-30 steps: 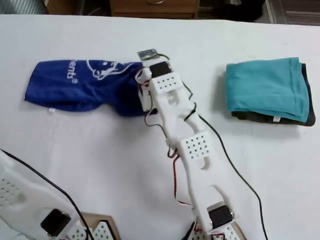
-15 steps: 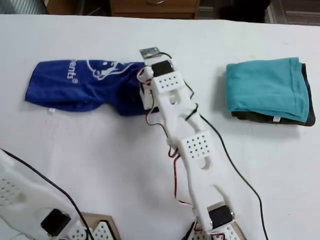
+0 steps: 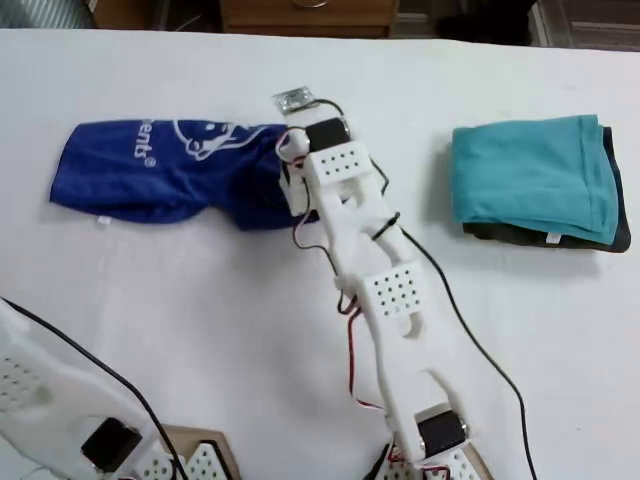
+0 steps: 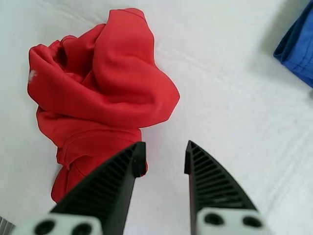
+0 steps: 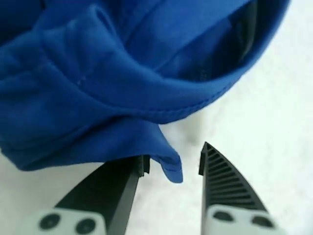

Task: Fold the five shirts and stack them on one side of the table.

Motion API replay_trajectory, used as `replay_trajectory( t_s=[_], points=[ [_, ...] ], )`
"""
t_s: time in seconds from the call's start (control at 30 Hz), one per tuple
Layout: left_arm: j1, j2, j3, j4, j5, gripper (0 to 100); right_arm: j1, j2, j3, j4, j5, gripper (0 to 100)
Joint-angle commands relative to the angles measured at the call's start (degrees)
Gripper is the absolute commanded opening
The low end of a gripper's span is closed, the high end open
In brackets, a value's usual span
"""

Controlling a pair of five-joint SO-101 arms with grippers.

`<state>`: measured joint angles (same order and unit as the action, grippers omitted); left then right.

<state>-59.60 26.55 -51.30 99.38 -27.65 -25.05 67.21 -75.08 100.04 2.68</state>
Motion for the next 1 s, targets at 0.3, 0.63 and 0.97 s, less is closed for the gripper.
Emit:
replay_trajectory(
  t_s=[0.3,0.63,0.97],
  points=[
    [0.62,-2.9,-0.13,-0.35,0.09,15,0.75,-1.19,-0.44,0.92,1.05,1.9],
    [4.04,-2.9,-0.13,-0.26,0.09,15,6.2,-22.11,5.8,1.36,4.66,2.0],
    [16.79,-2.9,-0.13,1.49,0.18,15,14.29,-57.71,49.14,0.92,10.81,2.0]
  ],
)
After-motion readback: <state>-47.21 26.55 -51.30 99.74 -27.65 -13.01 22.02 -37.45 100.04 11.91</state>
